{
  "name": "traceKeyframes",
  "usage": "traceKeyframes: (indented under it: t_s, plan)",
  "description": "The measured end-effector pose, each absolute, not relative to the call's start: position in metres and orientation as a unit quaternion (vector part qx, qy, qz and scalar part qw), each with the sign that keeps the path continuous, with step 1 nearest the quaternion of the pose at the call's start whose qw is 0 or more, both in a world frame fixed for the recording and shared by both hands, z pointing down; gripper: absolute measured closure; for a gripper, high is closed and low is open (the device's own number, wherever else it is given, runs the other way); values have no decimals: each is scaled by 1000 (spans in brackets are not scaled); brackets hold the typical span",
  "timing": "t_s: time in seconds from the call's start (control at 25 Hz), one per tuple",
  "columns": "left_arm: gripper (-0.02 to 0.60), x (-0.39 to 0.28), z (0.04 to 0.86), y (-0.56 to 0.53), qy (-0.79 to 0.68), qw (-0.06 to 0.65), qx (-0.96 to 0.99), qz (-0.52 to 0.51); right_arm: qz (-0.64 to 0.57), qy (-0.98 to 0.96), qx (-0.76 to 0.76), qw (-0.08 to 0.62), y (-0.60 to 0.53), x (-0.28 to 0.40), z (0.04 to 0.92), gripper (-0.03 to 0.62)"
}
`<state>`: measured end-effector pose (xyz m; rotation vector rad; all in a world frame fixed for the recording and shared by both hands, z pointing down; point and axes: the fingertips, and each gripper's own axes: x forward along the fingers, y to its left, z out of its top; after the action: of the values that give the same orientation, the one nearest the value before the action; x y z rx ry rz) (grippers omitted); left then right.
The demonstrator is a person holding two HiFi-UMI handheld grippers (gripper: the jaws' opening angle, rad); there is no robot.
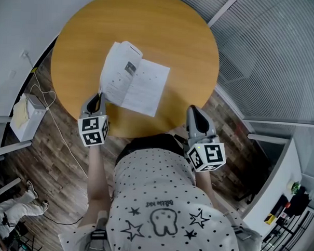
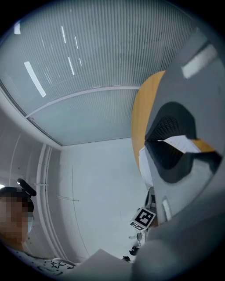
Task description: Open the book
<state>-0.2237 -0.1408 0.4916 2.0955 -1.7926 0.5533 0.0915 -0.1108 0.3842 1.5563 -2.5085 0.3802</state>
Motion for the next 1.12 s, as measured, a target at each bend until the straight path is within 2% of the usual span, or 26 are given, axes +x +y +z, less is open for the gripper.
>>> traceKeyframes:
  t_s: [0.36,1.12]
  plan:
    - [551,-266,528,-148,-655,199,700,201,126,-837,525,90,-117,87,383,589]
    - [550,-289,599,-153,-653,247,661,274,126,-821,549,98,-126,106,383,589]
